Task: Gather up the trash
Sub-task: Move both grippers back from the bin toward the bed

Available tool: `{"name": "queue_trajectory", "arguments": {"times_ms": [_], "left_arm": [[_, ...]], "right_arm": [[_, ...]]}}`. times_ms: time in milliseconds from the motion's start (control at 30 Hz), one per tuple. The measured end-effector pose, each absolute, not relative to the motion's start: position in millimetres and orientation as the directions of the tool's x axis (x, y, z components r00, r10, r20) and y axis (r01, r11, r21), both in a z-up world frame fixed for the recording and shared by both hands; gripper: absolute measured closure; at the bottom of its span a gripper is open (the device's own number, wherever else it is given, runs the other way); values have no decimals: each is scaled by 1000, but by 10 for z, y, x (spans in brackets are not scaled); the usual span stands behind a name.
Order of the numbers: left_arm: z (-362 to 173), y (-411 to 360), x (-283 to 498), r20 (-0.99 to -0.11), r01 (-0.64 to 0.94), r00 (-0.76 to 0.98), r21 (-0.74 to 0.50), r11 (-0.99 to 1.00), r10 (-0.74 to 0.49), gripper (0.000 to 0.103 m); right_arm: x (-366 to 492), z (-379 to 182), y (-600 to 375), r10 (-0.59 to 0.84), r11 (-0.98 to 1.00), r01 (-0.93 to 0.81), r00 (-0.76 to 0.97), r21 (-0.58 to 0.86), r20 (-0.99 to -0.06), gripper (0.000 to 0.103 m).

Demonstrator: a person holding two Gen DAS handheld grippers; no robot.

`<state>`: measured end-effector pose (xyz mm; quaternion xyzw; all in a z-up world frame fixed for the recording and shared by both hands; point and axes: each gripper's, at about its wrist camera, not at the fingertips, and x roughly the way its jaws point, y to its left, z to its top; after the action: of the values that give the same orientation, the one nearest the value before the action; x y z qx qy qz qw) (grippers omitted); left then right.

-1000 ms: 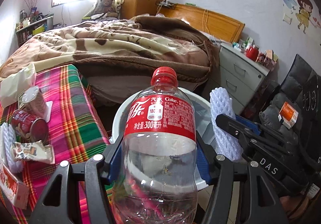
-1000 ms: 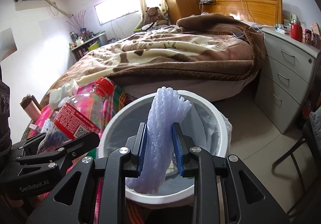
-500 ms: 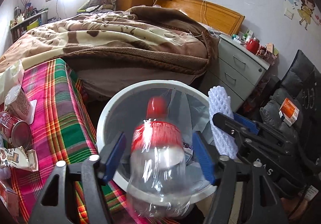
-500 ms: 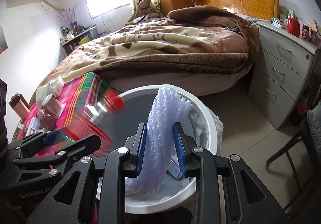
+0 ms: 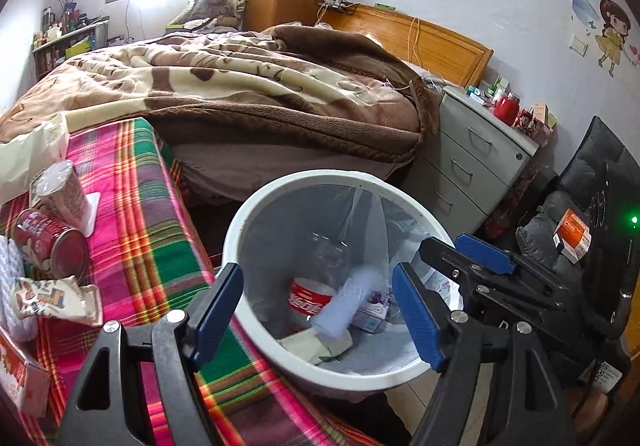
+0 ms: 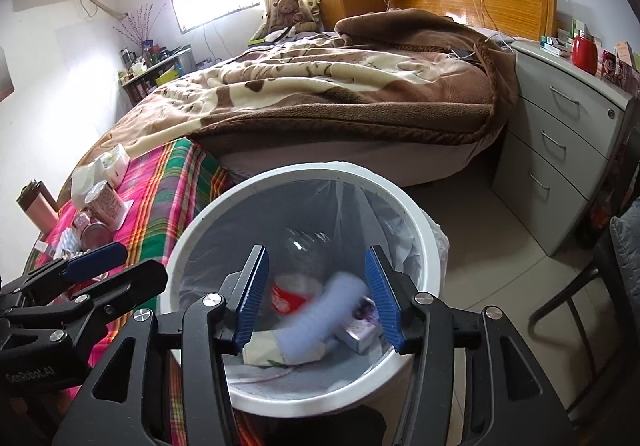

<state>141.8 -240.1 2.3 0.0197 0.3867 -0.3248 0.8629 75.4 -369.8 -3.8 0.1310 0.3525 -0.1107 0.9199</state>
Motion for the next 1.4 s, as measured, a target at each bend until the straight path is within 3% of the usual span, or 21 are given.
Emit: {"name": "queue_trajectory", "arguments": {"times_ms": [567,767,1400], "left_arm": [[193,-1729,1381,-634,510,577,-213,833,-515,25],[201,-1416,1392,-627,465,609,-214,859,-486,25],[65,-364,1559,-636,252,699,-208,945,-326,24]], "right_arm": [[773,103,-3256,-65,961,218,772,168,-632,51],[808,108,-3054,-24,968,173,788,183,-615,42],[1048,37,-2399,88,990,-1,794,143,-602,35]]}}
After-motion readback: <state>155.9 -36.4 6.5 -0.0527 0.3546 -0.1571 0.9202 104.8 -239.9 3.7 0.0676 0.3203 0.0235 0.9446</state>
